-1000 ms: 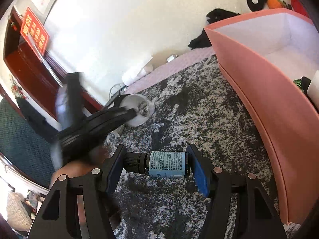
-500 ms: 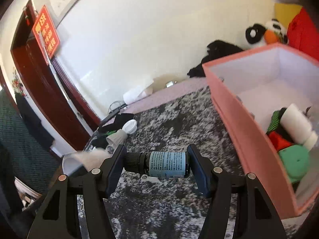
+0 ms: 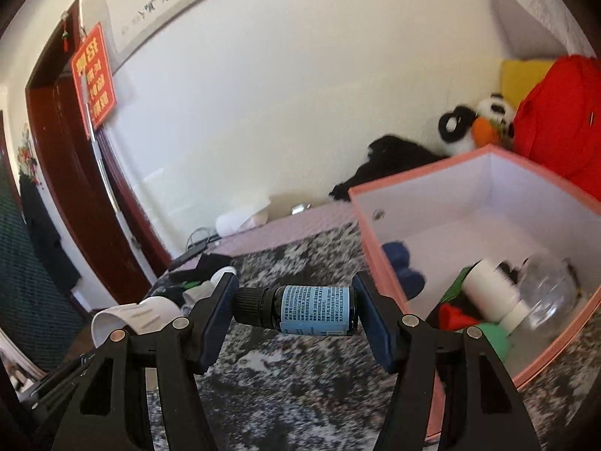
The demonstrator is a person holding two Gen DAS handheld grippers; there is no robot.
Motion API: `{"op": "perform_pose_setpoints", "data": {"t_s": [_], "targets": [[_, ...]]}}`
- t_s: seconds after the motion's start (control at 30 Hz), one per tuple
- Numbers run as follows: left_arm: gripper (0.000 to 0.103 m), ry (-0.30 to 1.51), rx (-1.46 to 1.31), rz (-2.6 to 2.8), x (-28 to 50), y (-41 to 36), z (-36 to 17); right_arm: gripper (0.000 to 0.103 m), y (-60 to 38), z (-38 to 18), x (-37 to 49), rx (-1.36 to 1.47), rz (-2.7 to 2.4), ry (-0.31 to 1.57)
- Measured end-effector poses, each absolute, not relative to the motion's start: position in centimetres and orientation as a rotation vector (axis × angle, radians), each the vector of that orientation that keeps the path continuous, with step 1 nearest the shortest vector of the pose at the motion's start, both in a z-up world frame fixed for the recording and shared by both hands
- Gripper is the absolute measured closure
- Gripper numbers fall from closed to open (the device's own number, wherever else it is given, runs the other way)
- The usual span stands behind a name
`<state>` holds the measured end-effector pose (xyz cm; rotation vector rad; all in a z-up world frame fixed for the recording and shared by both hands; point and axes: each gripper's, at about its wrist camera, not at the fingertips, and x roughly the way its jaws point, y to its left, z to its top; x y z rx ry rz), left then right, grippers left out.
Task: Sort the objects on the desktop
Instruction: 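Grasp the white cup with the left tool while the right tool holds the vial, then carry the vial in the right tool while the left carries the cup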
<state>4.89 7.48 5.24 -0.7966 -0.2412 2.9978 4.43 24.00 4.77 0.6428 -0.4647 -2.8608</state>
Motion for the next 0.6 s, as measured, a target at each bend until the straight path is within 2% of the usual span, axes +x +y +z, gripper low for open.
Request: {"op": "perform_pose_setpoints", "data": {"t_s": [0.2, 0.3, 0.6], "targets": [[0.102, -0.234, -0.732, 2.906, 4.4, 12.2, 5.7, 0.037, 26.8, 5.5, 5.8, 0.588, -2.943, -0.381], [0.102, -0.213, -0.719, 2.850, 3.6, 15.1, 5.8, 0.037, 29.1, 5.4, 5.7, 0.596, -2.963, -0.398], [0.102, -0.163, -0.722, 2.707, 0.8, 23.0, 4.6, 0.037, 39.7, 3.4, 4.7, 0.656, -3.000, -0.671]]}}
